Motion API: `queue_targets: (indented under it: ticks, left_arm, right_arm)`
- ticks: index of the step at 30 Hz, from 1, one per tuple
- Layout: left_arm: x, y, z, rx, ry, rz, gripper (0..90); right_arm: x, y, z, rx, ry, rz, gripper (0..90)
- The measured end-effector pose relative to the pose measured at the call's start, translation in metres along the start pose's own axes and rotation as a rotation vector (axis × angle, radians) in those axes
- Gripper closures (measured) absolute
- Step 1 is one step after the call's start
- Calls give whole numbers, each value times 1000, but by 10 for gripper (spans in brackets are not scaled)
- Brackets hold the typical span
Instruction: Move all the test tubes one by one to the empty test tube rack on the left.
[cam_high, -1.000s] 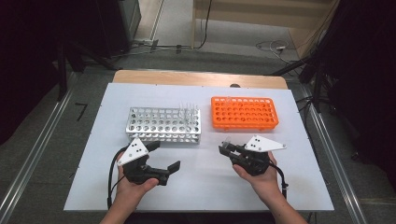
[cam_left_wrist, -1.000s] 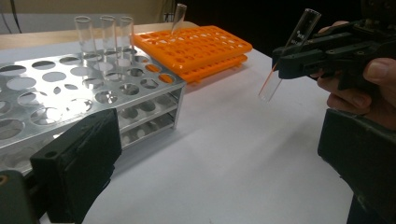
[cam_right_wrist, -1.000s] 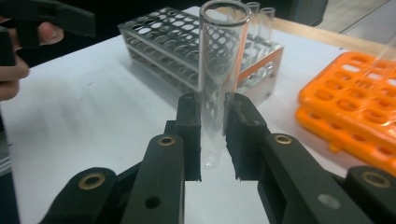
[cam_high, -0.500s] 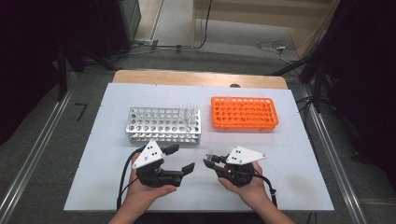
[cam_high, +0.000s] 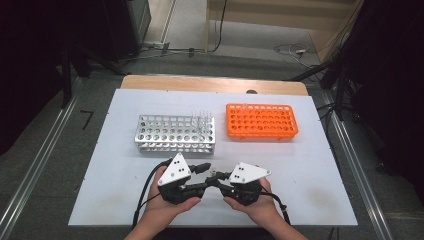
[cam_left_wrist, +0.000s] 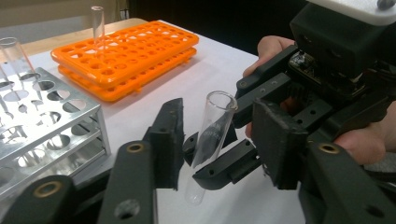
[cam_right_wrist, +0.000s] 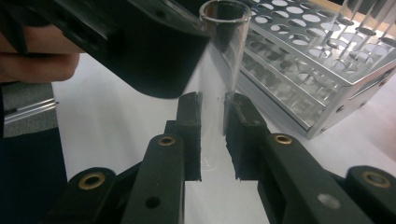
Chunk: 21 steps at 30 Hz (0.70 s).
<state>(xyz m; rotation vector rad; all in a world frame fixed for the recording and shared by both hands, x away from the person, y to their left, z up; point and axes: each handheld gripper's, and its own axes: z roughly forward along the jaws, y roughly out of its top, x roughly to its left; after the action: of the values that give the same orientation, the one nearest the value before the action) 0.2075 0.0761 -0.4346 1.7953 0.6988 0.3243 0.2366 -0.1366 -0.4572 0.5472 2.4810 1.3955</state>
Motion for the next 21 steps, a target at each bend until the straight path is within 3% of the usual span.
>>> queue_targets:
  ticks: [9, 16, 21]
  left_arm:
    - [-1, -1, 4, 14, 11, 19, 732]
    - [1, -1, 2, 1, 21, 18, 764]
    - [4, -1, -1, -10, 21, 15, 765]
  right_arm:
    - [4, 1, 2, 2, 28, -8, 740]
    - [2, 2, 2, -3, 56, 14, 725]
    - [-4, 0, 0, -11, 40, 20, 440]
